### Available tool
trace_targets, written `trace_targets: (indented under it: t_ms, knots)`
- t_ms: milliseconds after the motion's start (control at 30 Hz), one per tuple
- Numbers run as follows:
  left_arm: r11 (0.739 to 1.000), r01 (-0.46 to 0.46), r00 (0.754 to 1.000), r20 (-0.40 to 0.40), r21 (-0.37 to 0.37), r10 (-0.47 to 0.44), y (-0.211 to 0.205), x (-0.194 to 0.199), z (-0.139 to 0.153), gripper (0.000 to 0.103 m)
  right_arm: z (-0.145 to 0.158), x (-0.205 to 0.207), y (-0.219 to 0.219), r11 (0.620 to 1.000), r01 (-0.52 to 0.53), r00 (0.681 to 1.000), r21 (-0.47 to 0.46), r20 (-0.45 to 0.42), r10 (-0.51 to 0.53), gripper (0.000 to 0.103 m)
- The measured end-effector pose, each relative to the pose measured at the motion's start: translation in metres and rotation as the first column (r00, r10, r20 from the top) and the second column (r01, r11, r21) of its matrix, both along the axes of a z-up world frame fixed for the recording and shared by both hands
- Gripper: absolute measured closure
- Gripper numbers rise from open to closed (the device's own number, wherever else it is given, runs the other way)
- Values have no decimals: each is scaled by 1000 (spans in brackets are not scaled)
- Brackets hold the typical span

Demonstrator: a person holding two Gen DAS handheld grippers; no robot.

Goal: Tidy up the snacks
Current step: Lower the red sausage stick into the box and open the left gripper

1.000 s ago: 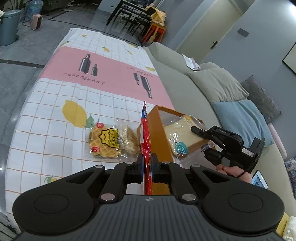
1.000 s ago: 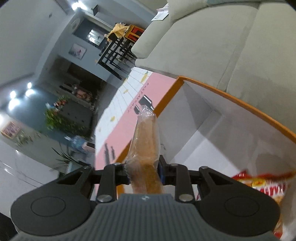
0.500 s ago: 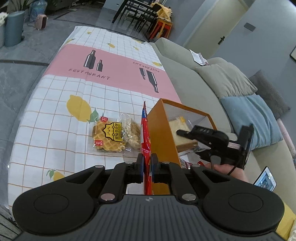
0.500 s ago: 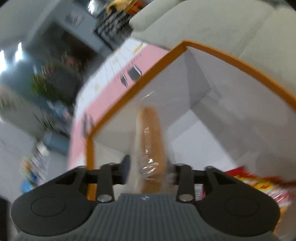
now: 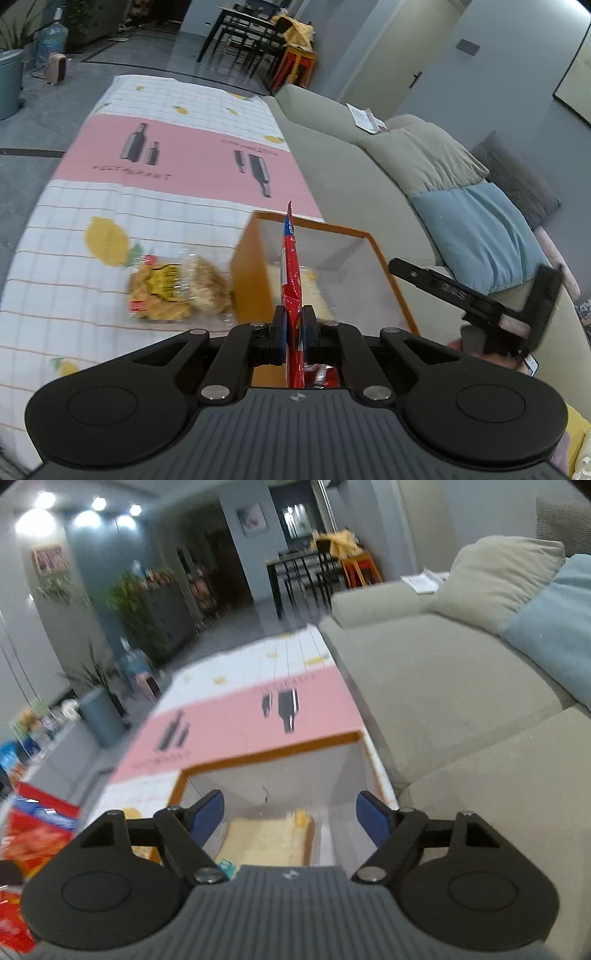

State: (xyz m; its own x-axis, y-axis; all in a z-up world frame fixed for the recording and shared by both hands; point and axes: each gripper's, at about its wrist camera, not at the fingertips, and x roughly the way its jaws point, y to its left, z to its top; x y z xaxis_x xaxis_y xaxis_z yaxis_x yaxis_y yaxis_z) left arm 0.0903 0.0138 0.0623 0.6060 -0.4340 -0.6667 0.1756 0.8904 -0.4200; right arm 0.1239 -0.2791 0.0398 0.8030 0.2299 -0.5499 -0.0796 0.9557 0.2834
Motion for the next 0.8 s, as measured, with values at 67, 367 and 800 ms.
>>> trace_targets:
  t_ms: [67, 367, 800]
  knots:
    - [1000, 13, 1000, -7, -10, -13, -15, 8, -2, 95, 3, -9, -15, 999, -7, 1000, 39, 18, 6, 26]
    - [999, 39, 998, -57, -17, -40, -82, 54, -27, 95, -9, -17, -50, 977, -130, 989, 170, 86, 117, 26]
    - [978, 100, 985, -123, -183, -124, -137, 98, -78, 42, -29, -25, -81, 962, -79, 995, 260, 72, 63, 26]
